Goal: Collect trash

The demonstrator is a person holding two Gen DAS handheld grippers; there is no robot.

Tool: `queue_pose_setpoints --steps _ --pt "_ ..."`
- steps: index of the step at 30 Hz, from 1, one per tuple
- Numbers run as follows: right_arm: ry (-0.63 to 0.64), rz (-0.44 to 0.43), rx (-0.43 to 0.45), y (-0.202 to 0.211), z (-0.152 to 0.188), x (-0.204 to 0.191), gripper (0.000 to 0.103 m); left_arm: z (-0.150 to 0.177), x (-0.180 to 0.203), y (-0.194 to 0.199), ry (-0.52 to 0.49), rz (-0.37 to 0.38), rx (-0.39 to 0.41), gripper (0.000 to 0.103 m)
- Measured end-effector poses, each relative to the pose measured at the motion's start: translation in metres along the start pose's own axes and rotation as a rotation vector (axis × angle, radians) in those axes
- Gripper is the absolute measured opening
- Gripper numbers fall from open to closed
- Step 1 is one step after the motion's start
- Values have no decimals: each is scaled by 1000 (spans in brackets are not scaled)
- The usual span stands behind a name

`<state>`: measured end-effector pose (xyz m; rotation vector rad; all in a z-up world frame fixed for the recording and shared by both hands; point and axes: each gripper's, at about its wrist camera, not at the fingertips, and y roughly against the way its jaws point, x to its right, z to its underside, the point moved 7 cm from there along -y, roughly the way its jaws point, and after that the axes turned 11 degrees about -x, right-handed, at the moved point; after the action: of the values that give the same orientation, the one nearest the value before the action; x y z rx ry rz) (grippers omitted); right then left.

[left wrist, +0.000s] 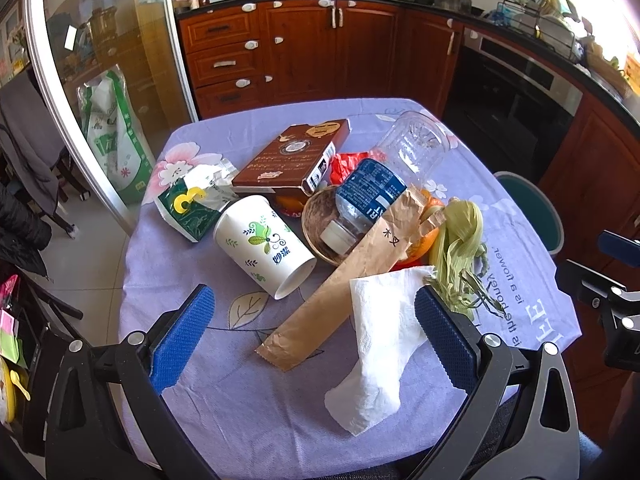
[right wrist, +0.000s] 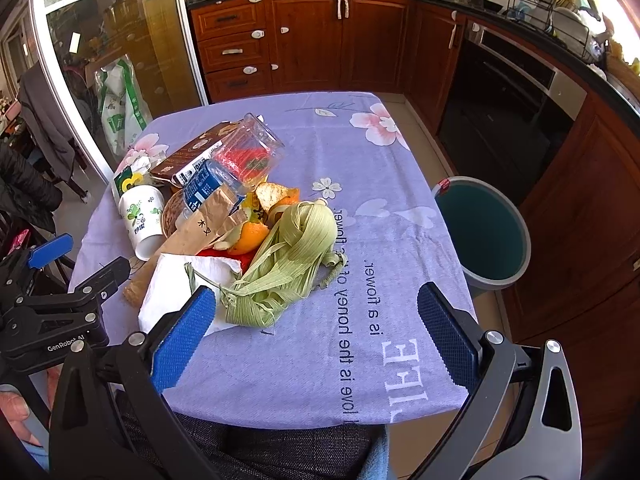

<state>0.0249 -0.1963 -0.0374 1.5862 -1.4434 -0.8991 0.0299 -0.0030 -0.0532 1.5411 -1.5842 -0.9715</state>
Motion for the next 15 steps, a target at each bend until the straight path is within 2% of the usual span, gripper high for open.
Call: queue_pose_setpoints --steps 6,9,15 --pt "45 -50 -1 0 2 -16 97 3 -4 -6 -40 10 1 100" --pt "108 -121 -25 -3 6 -37 97 8 -16 -17 -61 15 -12 100" --pt "230 -261 -77 -11 16 -84 97 30 -58 -42 -18 40 -83 100"
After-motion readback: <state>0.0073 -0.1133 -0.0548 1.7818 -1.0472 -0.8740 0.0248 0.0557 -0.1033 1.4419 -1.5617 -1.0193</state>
